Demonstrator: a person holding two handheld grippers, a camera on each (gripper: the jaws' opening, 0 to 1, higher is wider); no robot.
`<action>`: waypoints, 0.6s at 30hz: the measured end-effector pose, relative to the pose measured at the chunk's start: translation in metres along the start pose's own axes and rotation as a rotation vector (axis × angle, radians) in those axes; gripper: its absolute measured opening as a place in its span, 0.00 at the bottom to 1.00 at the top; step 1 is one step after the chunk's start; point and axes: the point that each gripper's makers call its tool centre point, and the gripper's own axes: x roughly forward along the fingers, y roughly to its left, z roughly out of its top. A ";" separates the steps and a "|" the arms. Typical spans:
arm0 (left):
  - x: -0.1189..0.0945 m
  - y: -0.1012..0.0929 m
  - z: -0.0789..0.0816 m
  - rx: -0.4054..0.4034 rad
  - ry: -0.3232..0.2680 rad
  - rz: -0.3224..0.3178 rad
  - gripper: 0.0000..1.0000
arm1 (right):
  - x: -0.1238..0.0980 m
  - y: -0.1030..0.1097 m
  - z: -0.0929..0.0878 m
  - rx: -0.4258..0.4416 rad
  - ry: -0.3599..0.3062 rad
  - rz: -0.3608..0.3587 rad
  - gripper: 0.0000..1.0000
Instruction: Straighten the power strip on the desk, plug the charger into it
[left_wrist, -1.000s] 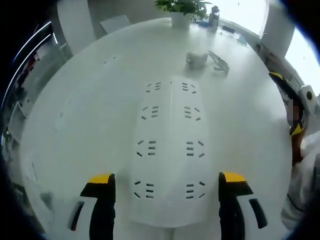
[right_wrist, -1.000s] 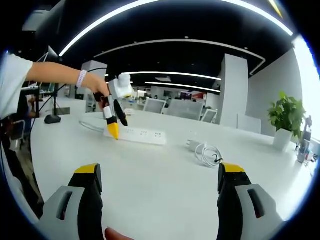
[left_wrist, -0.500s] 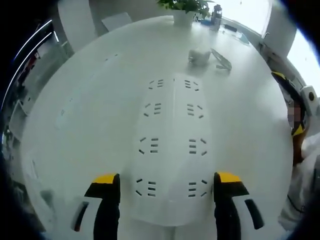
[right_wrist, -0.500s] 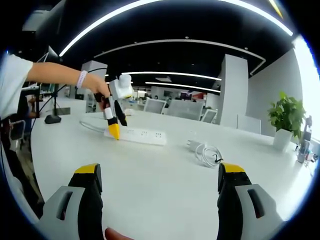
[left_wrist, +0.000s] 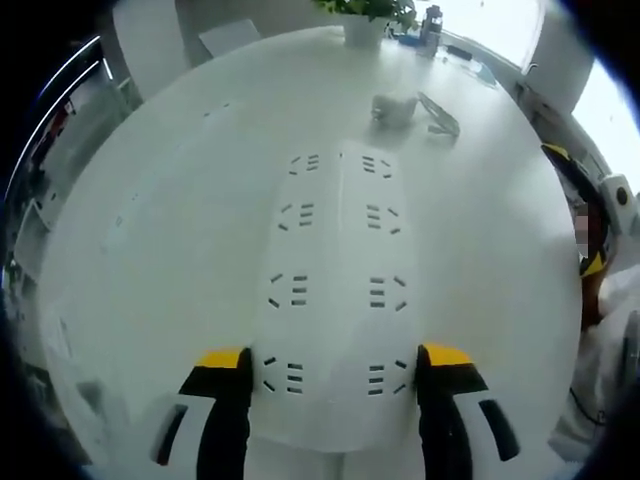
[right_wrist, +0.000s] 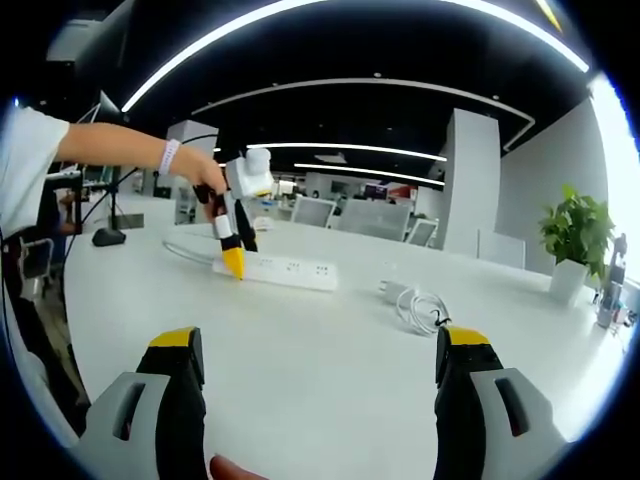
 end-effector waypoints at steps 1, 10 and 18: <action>0.000 0.000 0.000 0.003 0.001 0.001 0.68 | 0.000 0.000 0.000 0.000 0.000 0.000 0.96; 0.000 -0.001 -0.001 0.037 0.025 -0.009 0.67 | -0.001 0.000 -0.001 0.000 -0.002 0.001 0.96; 0.000 -0.001 0.000 0.061 0.039 -0.020 0.67 | -0.003 -0.001 -0.002 0.001 -0.001 -0.002 0.96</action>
